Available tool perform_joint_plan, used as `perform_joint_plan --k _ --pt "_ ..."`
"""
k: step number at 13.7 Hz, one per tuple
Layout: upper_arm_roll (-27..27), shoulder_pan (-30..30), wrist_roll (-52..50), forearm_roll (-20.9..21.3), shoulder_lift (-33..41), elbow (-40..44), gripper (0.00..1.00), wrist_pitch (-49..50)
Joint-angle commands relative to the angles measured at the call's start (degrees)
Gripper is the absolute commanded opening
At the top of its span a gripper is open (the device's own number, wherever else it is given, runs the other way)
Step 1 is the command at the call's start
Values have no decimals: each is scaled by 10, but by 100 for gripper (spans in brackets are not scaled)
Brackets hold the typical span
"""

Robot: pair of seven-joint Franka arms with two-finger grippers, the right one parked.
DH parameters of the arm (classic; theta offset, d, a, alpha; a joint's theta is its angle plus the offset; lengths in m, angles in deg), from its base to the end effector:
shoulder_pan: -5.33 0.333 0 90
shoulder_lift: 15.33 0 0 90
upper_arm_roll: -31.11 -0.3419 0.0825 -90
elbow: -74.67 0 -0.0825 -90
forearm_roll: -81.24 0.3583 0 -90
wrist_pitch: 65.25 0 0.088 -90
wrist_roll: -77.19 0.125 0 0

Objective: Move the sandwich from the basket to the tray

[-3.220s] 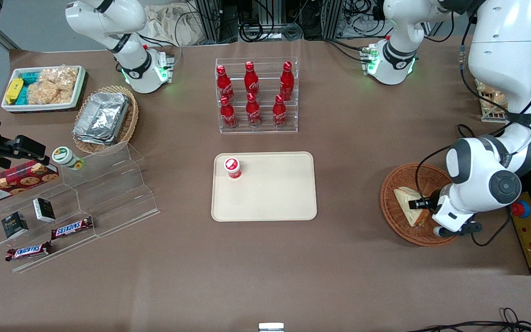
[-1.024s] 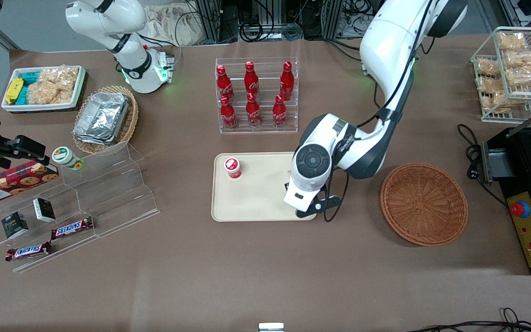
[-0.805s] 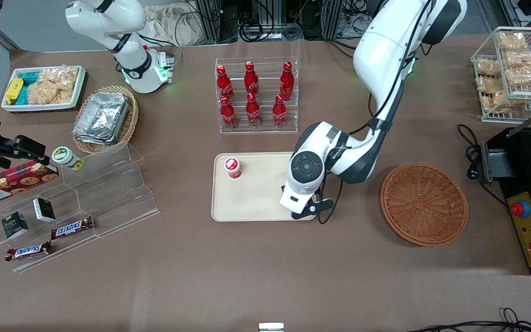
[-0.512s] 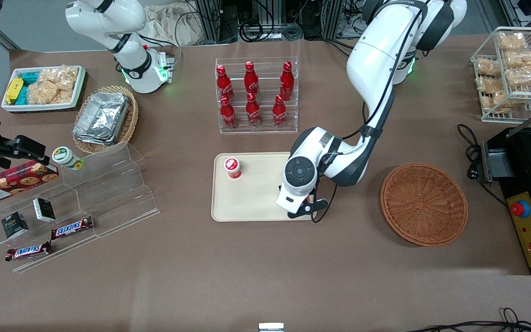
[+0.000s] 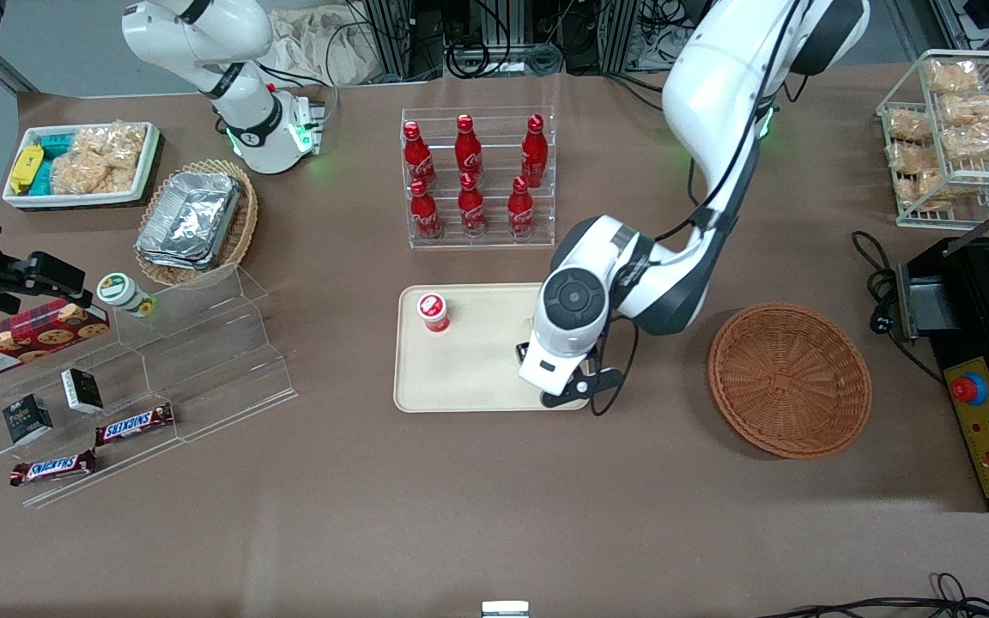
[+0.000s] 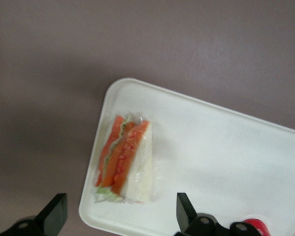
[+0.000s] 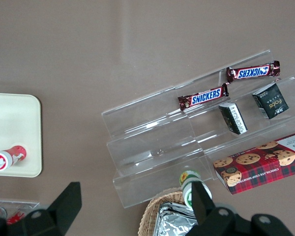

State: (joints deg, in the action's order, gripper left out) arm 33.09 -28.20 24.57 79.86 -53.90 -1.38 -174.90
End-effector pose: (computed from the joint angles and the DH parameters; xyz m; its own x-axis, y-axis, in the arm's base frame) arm 0.5837 -0.4122 0.3427 0.9468 0.3097 -0.0871 0.3071 -0.9507 -0.0424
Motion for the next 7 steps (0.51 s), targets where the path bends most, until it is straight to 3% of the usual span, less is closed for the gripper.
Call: perform_joint_plan --k 1,7 --pt "-1 31 6 3 59 -16 100 57" --pt "-1 122 127 3 169 -20 100 160"
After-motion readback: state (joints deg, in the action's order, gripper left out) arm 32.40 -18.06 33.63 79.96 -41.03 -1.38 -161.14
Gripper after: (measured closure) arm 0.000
